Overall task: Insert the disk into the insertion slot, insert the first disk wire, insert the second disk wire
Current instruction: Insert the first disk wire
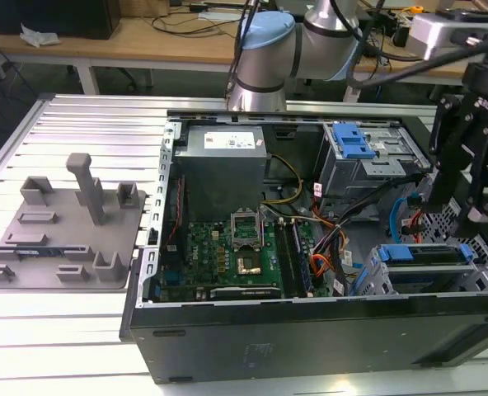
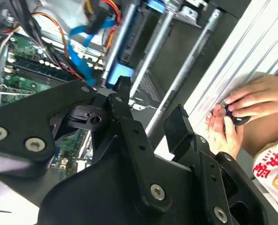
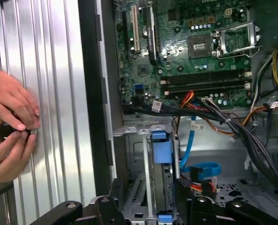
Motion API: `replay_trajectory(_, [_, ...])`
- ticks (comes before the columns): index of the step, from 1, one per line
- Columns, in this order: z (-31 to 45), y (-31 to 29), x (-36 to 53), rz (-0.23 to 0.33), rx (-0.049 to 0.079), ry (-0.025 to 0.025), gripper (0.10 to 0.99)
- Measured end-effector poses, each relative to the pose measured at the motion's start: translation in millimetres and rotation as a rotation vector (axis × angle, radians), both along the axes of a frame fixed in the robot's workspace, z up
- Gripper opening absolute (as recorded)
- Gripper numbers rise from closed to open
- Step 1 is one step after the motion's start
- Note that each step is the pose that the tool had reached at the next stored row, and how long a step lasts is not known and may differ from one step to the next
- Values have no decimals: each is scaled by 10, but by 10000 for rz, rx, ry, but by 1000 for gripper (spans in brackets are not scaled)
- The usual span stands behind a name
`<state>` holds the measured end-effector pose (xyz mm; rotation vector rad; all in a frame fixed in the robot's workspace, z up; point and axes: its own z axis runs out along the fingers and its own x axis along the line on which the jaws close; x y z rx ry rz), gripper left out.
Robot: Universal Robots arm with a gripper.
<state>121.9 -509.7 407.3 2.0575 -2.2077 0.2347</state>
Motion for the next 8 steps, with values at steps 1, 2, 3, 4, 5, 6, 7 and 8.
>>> replay_trajectory(1, [-6, 75, 6, 0, -150, 0, 561])
replay_trajectory(2, [-11, 121, 11, 1, -243, -1, 561])
replay_trajectory(3, [-14, 164, 16, 1, -329, -1, 561])
replay_trajectory(4, [-22, 234, 36, 1, -456, -1, 561])
replay_trajectory(5, [-26, 272, 52, 1, -512, -1, 561])
replay_trajectory(6, [-31, 315, 72, 1, -568, -1, 561])
replay_trajectory(7, [-37, 355, 90, 1, -619, -1, 561])
replay_trajectory(8, [-41, 392, 110, 0, -668, -1, 561])
